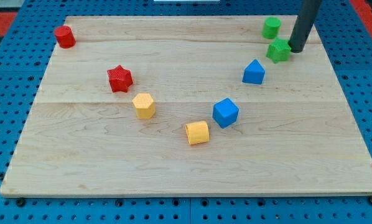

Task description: Push the triangle parallel to the red star

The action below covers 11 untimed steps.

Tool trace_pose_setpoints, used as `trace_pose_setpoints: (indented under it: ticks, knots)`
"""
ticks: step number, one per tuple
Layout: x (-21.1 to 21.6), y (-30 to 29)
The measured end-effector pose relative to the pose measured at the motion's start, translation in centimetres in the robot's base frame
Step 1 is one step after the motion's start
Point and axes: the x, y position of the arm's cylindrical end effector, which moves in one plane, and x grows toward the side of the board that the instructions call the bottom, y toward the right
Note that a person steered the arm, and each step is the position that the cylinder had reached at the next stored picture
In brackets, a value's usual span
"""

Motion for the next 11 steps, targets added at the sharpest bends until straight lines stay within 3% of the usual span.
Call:
trace_pose_setpoints:
  ticks: [1,2,7,11]
  knots:
    - [2.4,0.2]
    - [7.3,-0.6]
    - [6.7,-14.8]
    - [6.7,-20.5]
